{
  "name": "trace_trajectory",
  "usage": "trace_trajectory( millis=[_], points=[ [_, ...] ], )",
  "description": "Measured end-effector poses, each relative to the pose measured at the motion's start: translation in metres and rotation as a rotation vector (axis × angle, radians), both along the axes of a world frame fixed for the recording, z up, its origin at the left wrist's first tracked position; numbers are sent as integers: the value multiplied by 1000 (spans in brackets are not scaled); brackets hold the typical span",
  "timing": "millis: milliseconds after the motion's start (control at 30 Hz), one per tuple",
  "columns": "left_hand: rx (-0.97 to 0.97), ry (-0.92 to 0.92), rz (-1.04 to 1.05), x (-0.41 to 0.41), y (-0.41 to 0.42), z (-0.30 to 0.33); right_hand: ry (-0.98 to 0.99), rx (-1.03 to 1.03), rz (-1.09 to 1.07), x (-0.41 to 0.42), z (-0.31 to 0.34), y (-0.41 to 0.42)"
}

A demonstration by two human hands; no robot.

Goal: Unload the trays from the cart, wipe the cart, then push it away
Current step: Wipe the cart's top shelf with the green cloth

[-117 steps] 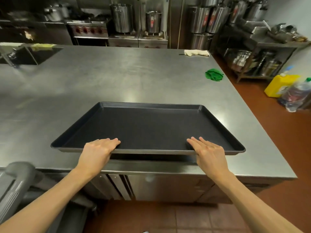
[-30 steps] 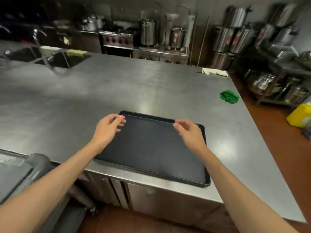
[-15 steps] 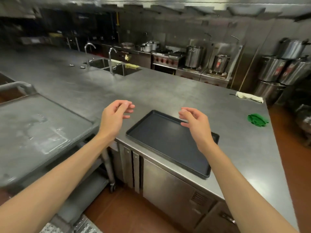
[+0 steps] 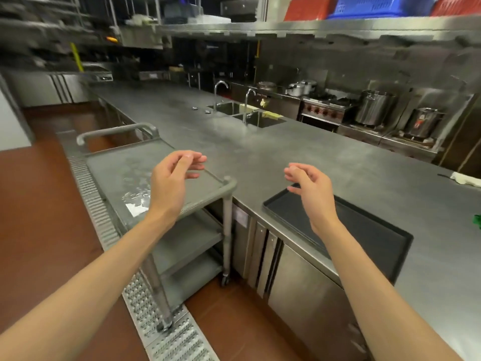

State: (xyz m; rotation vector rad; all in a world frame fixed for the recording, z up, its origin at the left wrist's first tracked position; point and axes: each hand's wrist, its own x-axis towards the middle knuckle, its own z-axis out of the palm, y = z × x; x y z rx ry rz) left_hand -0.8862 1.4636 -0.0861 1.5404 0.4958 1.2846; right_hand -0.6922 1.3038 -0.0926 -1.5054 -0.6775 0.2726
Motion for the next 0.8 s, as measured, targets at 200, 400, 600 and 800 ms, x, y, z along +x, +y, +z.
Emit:
trace_trajectory(
  millis=[200,400,600,800],
  points=[
    [15,-22,96,-127,36,-7,25,84,48,-98,-3,47],
    [60,-6,188,-248,67,-10,58,143,110,-203,-9,95],
    [58,-34,265,-310,89,-10,61,151,173,-264,1,130],
    [97,-53,329,-322,104,-5,26,198,212,-273,15,155]
  ],
)
